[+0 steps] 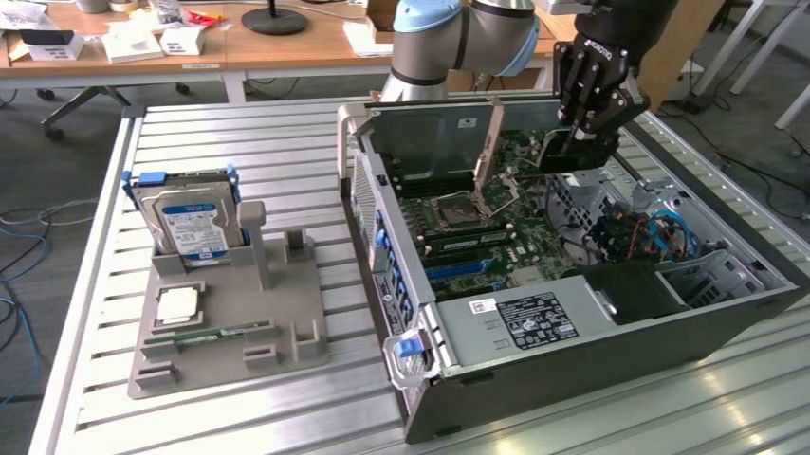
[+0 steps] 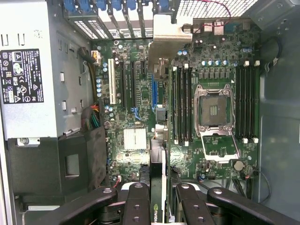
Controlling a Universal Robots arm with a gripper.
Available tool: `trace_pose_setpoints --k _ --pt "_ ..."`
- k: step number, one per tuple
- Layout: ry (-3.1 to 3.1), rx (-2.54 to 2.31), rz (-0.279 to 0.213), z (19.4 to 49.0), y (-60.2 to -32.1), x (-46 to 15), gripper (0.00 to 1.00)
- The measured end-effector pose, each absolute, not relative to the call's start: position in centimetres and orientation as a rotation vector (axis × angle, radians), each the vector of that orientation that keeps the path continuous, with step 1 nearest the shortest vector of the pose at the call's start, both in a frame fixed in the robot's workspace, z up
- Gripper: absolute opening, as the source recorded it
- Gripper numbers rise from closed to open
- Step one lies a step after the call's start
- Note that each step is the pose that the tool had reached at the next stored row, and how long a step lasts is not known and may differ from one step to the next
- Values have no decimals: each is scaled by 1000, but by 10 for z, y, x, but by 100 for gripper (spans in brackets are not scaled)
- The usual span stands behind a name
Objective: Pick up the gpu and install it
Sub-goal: 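Insert the gpu into the slot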
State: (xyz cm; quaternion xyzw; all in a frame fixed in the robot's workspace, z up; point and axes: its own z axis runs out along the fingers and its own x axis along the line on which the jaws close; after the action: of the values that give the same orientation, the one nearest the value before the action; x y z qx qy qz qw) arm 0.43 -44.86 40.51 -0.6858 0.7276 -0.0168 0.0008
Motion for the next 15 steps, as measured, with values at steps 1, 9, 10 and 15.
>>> trace_pose_setpoints --k 1,9,10,15 --pt "2285 -2153 -53 405 -449 3 26" --pt "2287 -2151 -53 405 -448 -5 26" --pt "2287 -2151 -53 405 -448 -5 26" --pt "2286 -2150 -51 402 -448 -5 26"
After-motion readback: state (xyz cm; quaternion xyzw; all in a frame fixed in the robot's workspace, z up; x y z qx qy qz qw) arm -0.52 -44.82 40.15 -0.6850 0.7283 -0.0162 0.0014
